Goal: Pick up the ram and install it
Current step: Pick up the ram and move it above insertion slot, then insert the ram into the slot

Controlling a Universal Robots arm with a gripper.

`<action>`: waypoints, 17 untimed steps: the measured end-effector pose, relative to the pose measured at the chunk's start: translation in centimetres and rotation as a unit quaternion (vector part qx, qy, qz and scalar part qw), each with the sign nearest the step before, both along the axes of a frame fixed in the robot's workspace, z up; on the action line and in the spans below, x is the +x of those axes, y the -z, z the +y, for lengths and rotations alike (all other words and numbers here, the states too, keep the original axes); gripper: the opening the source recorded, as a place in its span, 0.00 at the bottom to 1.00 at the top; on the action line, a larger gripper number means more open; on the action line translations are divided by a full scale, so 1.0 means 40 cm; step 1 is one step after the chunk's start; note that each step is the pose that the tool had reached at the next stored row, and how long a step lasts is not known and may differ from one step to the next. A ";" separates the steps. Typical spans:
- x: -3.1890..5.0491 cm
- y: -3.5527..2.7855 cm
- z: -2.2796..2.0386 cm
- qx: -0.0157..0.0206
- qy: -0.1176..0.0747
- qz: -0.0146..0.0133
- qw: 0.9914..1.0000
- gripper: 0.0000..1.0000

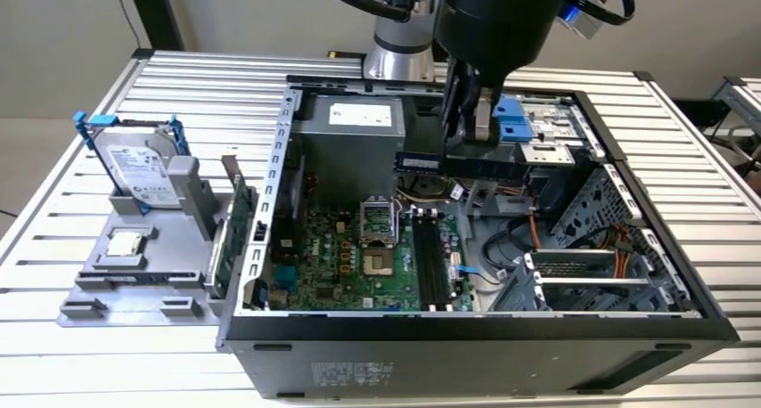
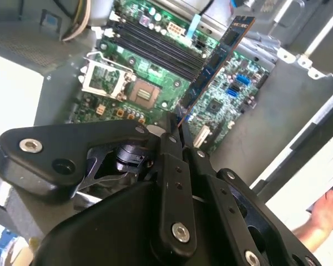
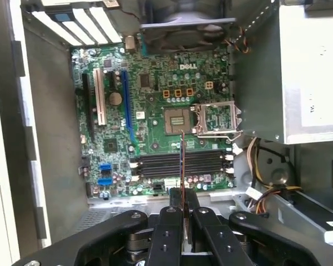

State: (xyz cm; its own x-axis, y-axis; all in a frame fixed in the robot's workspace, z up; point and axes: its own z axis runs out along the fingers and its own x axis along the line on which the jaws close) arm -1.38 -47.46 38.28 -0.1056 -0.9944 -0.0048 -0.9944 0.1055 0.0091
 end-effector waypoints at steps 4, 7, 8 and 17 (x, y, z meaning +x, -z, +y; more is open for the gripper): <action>0.009 0.000 0.033 0.000 0.000 0.000 1.000 0.00; 0.015 0.001 0.054 0.000 0.000 0.000 1.000 0.00; 0.018 0.001 0.056 0.000 0.000 0.000 1.000 0.00; 0.034 0.007 0.077 0.000 0.000 0.000 1.000 0.00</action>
